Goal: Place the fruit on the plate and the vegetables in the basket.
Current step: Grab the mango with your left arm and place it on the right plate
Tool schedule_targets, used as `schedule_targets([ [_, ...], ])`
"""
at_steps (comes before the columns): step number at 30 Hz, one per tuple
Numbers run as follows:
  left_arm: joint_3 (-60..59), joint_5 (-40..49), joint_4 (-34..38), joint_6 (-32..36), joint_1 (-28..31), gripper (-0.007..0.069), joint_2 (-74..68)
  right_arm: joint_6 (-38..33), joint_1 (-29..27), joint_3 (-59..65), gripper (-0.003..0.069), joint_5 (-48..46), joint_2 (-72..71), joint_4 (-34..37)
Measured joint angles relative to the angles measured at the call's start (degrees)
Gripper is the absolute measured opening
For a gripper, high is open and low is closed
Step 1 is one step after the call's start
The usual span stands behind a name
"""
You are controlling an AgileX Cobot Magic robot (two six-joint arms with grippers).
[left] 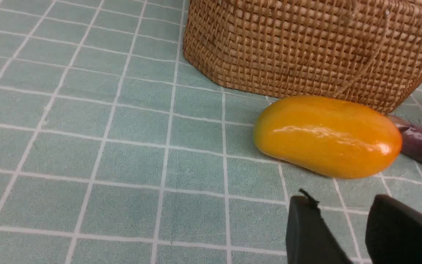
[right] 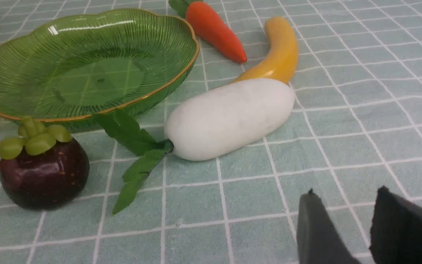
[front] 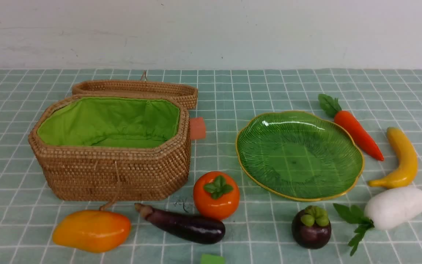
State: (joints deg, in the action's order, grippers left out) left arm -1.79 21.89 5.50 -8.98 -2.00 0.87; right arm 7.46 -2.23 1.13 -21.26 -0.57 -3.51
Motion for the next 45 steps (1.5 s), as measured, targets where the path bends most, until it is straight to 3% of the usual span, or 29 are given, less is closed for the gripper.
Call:
schedule_targets([
  [21, 0.0, -2.2, 1.1, -0.9, 0.0, 0.0239, 0.0, 0.0, 0.0, 0.0, 0.0241, 0.0, 0.0, 0.0],
  [23, 0.0, -4.4, 4.4, -2.9, 0.0, 0.0239, 0.0, 0.0, 0.0, 0.0, 0.0241, 0.0, 0.0, 0.0],
  [27, 0.0, -12.2, 21.4, -14.5, 0.0, 0.0239, 0.0, 0.0, 0.0, 0.0, 0.0241, 0.0, 0.0, 0.0],
  [34, 0.4, -19.9, 30.2, -17.7, 0.0, 0.0204, 0.0, 0.0, 0.0, 0.0, 0.0241, 0.0, 0.0, 0.0],
  [38, 4.8, -11.8, 29.5, -15.6, 0.0, 0.0093, -1.6, 0.0, 0.0, 0.0, 0.0241, 0.0, 0.0, 0.0],
  [39, 8.2, -7.6, 27.9, -12.7, -0.3, 0.0022, -4.4, 0.0, 0.0, 0.0, 0.0241, 0.0, 0.0, 0.0],
  [43, 14.1, -2.3, 25.0, -5.1, -1.0, -0.0013, -10.4, 0.0, 0.0, 0.0, 0.0241, 0.0, 0.0, 0.0],
  [45, 19.9, 4.5, 23.3, 0.8, -1.2, -0.0013, -17.8, 0.0, 0.0, 0.0, 0.0241, 0.0, 0.0, 0.0],
])
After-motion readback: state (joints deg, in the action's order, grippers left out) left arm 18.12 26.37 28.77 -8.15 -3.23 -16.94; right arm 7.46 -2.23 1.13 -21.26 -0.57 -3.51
